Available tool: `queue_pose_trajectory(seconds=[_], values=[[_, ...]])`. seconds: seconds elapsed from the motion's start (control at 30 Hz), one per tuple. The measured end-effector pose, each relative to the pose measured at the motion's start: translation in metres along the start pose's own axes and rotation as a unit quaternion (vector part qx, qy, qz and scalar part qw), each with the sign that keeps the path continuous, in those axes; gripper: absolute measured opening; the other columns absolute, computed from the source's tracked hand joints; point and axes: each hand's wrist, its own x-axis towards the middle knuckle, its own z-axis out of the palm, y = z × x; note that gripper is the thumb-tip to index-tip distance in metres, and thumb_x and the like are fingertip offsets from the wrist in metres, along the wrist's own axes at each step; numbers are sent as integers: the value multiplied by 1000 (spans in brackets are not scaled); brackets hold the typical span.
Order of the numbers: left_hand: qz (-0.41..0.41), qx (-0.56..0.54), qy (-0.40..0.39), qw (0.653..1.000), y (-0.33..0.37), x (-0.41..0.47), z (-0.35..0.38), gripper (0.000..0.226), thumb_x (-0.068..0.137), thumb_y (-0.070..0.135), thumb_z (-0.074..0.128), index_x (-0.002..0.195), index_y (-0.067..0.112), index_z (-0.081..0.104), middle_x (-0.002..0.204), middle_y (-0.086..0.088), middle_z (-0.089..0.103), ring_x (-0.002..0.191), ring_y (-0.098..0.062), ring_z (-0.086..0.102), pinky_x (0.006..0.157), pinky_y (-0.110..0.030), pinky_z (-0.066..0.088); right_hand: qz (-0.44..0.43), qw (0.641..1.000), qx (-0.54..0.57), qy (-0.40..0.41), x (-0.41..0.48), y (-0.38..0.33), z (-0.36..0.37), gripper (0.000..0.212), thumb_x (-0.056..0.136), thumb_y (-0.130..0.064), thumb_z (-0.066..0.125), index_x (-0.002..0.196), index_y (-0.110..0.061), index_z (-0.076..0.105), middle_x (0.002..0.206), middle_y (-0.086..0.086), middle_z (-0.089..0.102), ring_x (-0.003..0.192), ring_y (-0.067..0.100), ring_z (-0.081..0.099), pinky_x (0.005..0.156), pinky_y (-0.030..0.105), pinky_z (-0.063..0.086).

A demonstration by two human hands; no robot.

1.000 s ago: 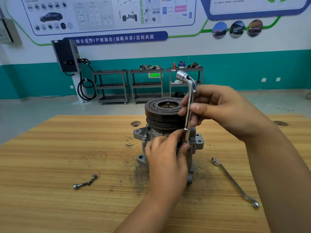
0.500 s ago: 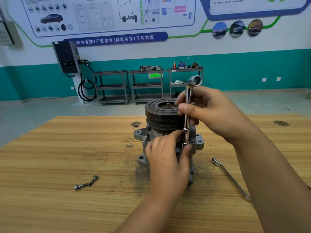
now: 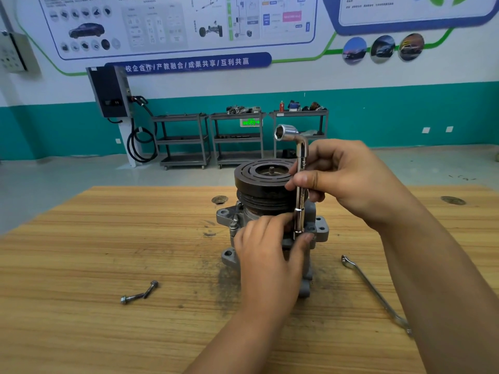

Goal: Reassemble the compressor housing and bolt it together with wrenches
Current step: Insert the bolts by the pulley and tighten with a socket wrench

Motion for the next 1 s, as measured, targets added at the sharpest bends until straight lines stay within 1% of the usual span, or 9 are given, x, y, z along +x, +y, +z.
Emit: queue_pose_trajectory(seconds=[0.07, 0.13, 0.2, 0.27, 0.4, 0.6, 0.73, 0.9, 1.0], values=[[-8, -3, 3, 1000, 0, 0, 0, 23, 81, 36, 61, 98, 20, 63, 88, 20, 51, 87, -6, 48, 80, -31, 37, -6, 1000, -7, 10, 0, 0, 1, 11, 77, -5, 69, 82, -2, 60, 75, 13, 71, 62, 24, 62, 50, 19, 48], [-11, -4, 5, 1000, 1, -1, 0, 23, 81, 31, 62, 101, 18, 64, 88, 16, 56, 88, -6, 48, 81, -31, 36, -20, 999, -21, 20, -1, 0, 3, 14, 75, -10, 73, 78, -7, 60, 74, 13, 69, 63, 17, 62, 52, 18, 48], [-12, -3, 2, 1000, 1, -2, 0, 24, 81, 25, 62, 104, 16, 65, 90, 11, 62, 89, -6, 47, 82, -31, 35, -40, 998, -47, 27, -2, -1, 5, 12, 76, -15, 73, 80, -13, 62, 74, 3, 67, 68, 7, 61, 60, 21, 51], [-18, -1, -7, 1000, 1, -2, -1, 24, 81, 19, 62, 104, 14, 66, 91, 9, 65, 90, -6, 46, 82, -31, 35, -56, 998, -33, 14, -2, -2, 7, 8, 86, -20, 65, 94, -20, 64, 86, -5, 69, 85, 2, 63, 74, 21, 51], [-33, -1, -34, 999, 4, -1, -4, 26, 82, 16, 58, 105, 16, 67, 87, 9, 67, 86, -8, 44, 82, -33, 33, -90, 994, 65, -21, -2, -6, 6, 38, 92, -18, 41, 128, -30, 47, 109, -3, 70, 104, 14, 63, 85, 28, 51], [-43, 9, -67, 997, 6, 1, -8, 33, 83, 17, 50, 113, 23, 65, 87, 11, 64, 87, -11, 47, 84, -33, 32, -68, 994, 80, -20, -1, 0, 11, 43, 92, -21, 37, 131, -38, 44, 131, -7, 57, 118, 11, 56, 105, 45, 40], [-44, 9, -63, 997, 6, 1, -7, 34, 83, 13, 48, 111, 22, 65, 89, 11, 63, 88, -13, 49, 87, -36, 34, -60, 992, 113, -9, 1, 2, 15, 53, 94, -31, 40, 144, -32, 25, 136, -7, 53, 117, 12, 58, 100, 35, 43], [-11, 14, -38, 999, 4, -1, -7, 39, 83, 12, 38, 110, 20, 66, 86, 16, 58, 88, -4, 43, 87, -40, 40, -71, 990, 117, 17, 5, 3, 9, 39, 92, -33, 37, 128, -30, 51, 138, -11, 49, 116, 13, 58, 84, 30, 47], [-3, 11, -36, 999, 4, -1, -7, 48, 79, 16, 30, 111, 19, 65, 85, 20, 51, 88, -4, 42, 85, -39, 41, -97, 988, 122, 1, 8, 4, 6, 37, 94, -24, 37, 127, -31, 52, 139, -11, 49, 119, 16, 56, 87, 31, 48]])
